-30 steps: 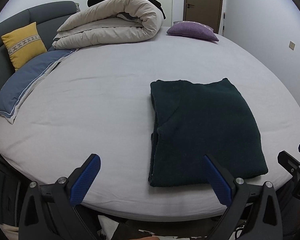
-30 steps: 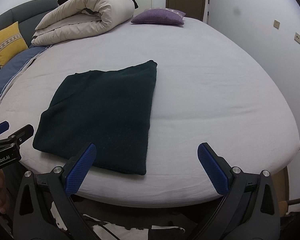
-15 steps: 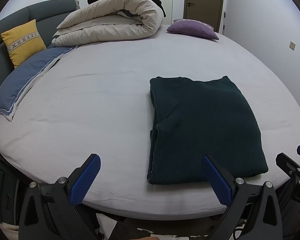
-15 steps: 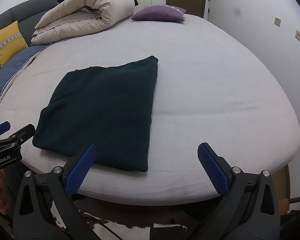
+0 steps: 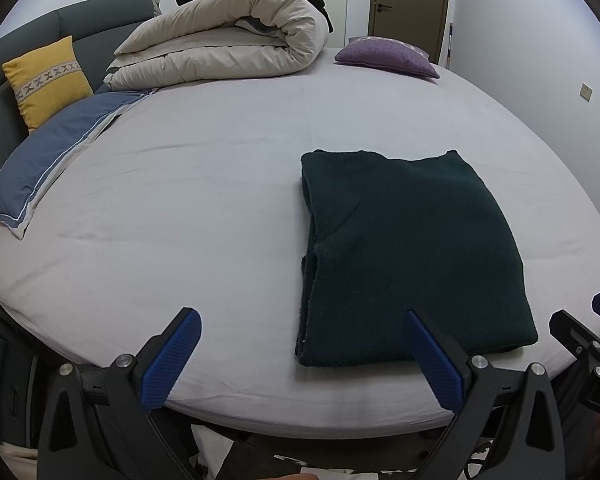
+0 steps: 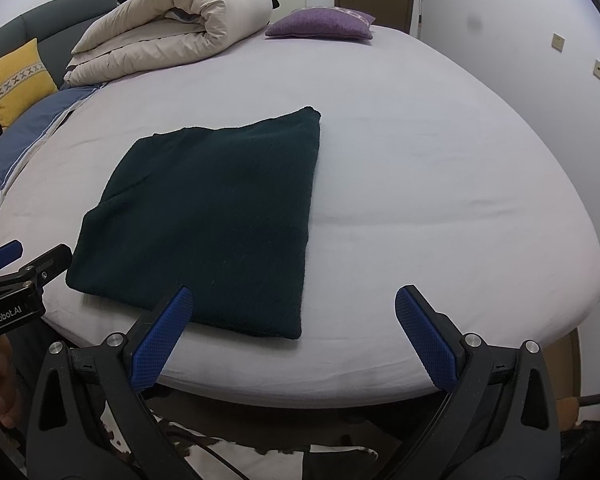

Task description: Fold small clothes

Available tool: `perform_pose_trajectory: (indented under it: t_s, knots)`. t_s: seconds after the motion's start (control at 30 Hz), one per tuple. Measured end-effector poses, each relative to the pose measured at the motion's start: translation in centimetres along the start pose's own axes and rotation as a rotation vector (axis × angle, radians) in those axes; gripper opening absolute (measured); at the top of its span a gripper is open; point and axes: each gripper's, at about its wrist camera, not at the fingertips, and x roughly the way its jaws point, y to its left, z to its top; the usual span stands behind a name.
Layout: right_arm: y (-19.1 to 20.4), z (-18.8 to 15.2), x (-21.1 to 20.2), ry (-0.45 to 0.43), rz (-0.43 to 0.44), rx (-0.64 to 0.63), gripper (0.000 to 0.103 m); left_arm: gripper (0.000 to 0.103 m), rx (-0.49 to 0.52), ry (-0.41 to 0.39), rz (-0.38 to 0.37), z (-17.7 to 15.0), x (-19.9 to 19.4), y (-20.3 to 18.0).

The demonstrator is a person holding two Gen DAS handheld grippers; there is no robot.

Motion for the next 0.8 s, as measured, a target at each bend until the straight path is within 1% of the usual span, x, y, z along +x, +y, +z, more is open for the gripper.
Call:
perform_pose_trajectory:
  t_s: [0.8]
  knots:
    - [0.45, -0.3, -0.02, 0.001, 0.004, 0.004, 0.103, 0.103, -0.001, 0.001, -0.001, -0.11, 0.03, 0.01]
